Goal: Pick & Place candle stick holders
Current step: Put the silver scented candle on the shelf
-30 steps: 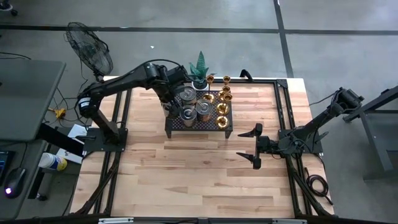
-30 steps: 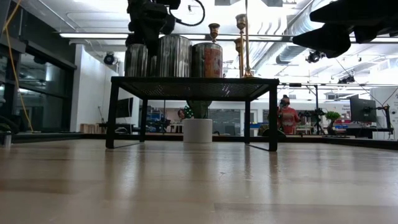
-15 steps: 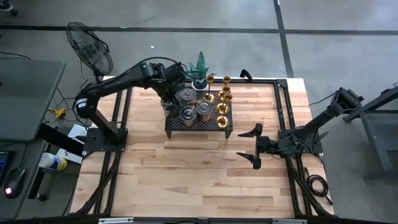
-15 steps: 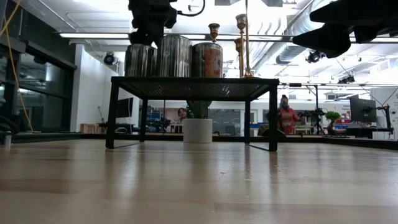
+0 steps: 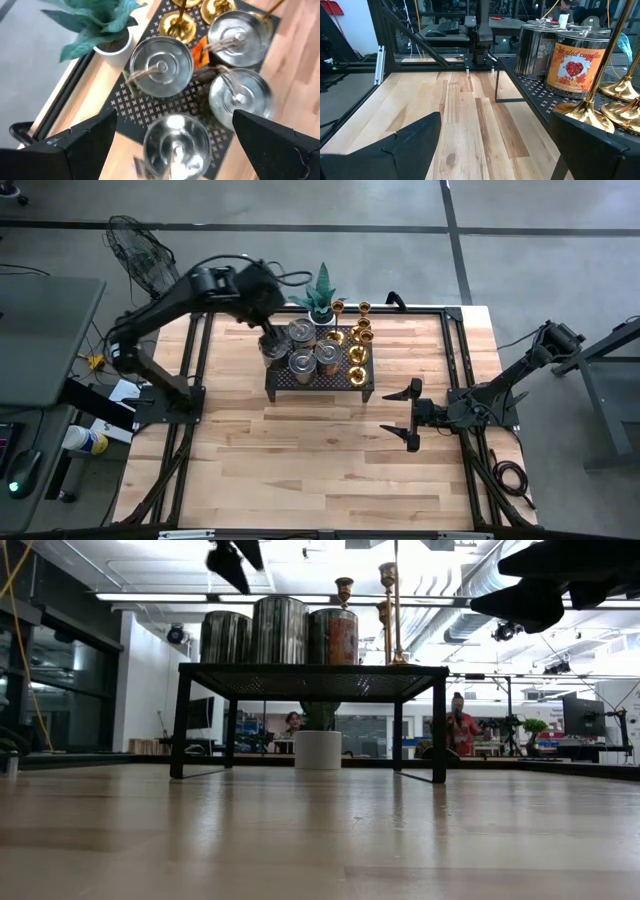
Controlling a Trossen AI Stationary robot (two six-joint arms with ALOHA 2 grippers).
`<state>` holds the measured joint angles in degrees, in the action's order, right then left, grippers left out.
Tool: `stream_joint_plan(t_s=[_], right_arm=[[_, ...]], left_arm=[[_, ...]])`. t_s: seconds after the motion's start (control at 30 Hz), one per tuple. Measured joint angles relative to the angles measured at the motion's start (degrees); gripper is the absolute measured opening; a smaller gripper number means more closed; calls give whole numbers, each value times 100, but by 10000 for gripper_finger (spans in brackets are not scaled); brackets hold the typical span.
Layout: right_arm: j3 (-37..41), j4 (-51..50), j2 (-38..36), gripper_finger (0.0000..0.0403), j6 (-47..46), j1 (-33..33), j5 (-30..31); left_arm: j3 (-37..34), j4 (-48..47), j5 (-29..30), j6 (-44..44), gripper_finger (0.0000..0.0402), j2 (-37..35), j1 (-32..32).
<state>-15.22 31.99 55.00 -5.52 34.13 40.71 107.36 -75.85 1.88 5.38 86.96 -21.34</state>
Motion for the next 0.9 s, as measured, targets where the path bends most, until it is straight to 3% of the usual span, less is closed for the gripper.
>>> stream_joint_plan(t_s=[0.2,0.33,0.67,0.9], right_arm=[[0,2,0,362,0,-2,0],[0,0,0,362,1,-1,0],[0,1,0,362,0,-2,0],[0,0,0,362,1,-1,0]], left_arm=[[-385,-56,173,300,390,-758,2],[-1022,-1,188,518,374,-1381,2],[-3889,1811,91,1175,255,-3361,2],[-5573,2955,358,1322,168,-4573,2]])
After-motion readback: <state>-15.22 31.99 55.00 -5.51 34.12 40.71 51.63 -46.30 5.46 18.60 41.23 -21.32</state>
